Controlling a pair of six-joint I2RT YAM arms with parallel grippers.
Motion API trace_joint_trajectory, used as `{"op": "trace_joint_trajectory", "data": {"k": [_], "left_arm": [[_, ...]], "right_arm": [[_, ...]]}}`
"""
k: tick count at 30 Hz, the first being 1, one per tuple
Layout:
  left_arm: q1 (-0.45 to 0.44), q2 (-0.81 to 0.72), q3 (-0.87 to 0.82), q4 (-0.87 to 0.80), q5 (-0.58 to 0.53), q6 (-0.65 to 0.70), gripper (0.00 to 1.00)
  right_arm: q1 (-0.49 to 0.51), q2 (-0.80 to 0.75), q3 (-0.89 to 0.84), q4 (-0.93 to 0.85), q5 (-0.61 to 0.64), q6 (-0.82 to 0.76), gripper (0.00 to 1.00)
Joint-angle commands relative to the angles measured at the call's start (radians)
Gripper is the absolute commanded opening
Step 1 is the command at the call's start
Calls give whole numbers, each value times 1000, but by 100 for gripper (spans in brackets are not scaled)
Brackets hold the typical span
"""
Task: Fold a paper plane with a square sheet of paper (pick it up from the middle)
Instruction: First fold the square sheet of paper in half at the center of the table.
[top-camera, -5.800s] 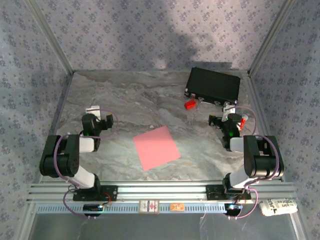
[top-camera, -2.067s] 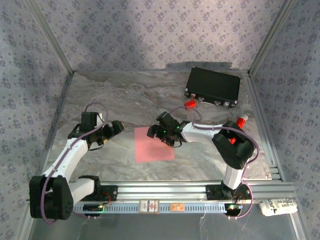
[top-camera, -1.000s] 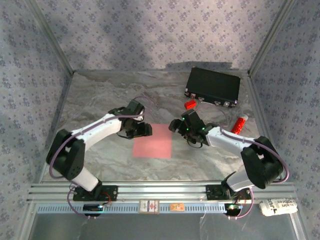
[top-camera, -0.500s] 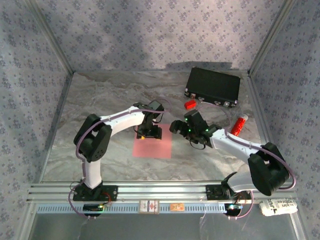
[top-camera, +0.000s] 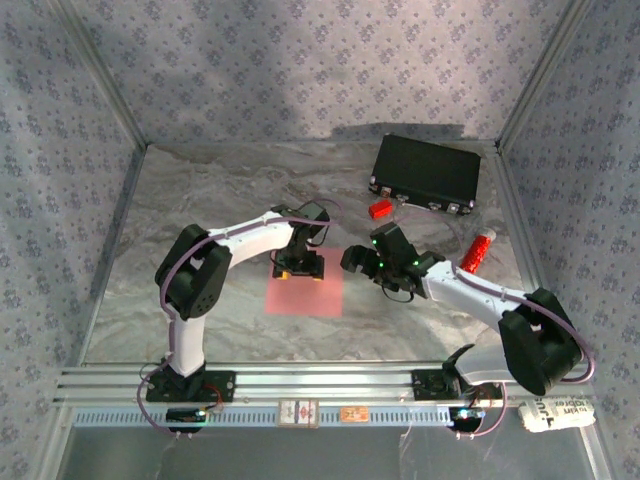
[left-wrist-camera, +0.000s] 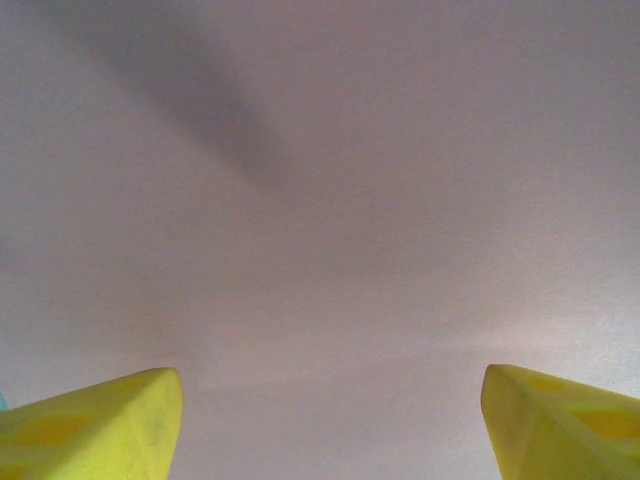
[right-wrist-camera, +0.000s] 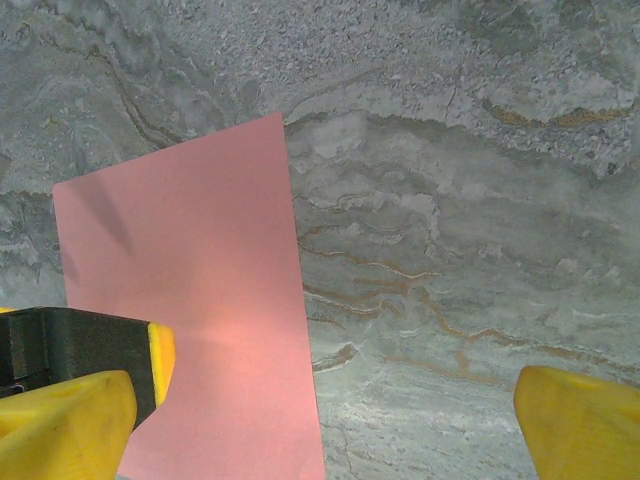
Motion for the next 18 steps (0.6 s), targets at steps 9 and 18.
{"op": "trace_joint_trajectory", "data": {"k": [9, 18], "left_arm": [[-27, 63, 58, -39, -64, -39, 81], [-44, 112, 36, -32, -67, -49, 81]], "right_arm": [[-9, 9, -4, -40, -12, -17, 99], [-10, 11, -11, -47, -11, -13, 99]]}}
